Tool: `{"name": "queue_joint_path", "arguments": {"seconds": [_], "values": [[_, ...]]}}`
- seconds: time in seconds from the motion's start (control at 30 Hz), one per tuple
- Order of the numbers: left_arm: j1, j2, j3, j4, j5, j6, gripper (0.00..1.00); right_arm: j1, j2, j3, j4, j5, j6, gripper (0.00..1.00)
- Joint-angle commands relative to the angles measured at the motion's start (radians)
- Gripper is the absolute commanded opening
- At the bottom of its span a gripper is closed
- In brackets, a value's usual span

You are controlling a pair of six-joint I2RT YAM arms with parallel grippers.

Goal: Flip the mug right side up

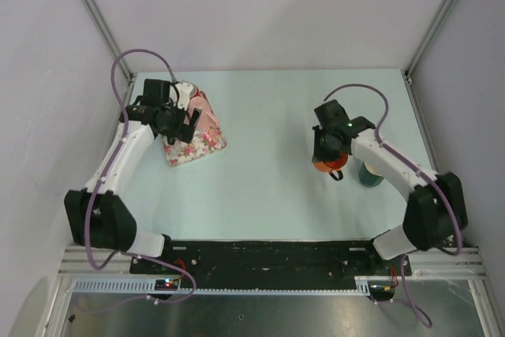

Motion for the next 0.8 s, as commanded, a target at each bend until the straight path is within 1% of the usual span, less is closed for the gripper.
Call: {"name": "queue_joint_path", "arguments": {"seconds": [0.0, 0.1, 0.23, 0.33, 0.37, 0.4, 0.6, 0.77], "values": [[0.066, 0.083, -0.006, 0.007, -0.075, 0.053, 1.0, 0.023, 0.115, 0.085, -0.102, -0.001, -0.091, 0.0], [0.099, 0.161, -0.005, 0.017, -0.091, 0.078, 0.98, 0.043, 0.192, 0.095, -0.104, 0.017, -0.095, 0.0], [0.129, 0.237, -0.007, 0.044, -0.108, 0.097, 0.86, 0.055, 0.26, 0.1, -0.102, 0.027, -0.094, 0.0], [0.137, 0.275, -0.017, 0.084, -0.119, 0.106, 0.79, 0.06, 0.291, 0.1, -0.098, 0.038, -0.096, 0.0], [0.138, 0.289, -0.018, 0.094, -0.117, 0.109, 0.77, 0.061, 0.302, 0.1, -0.096, 0.034, -0.098, 0.02], [0.138, 0.3, -0.017, 0.105, -0.113, 0.113, 0.75, 0.061, 0.309, 0.1, -0.093, 0.031, -0.1, 0.04], [0.141, 0.399, 0.026, 0.154, -0.156, 0.123, 0.67, 0.061, 0.326, 0.1, -0.082, 0.014, -0.098, 0.26], [0.187, 0.454, 0.073, 0.164, -0.144, 0.132, 0.64, 0.061, 0.301, 0.101, -0.093, 0.001, -0.1, 0.47]]}}
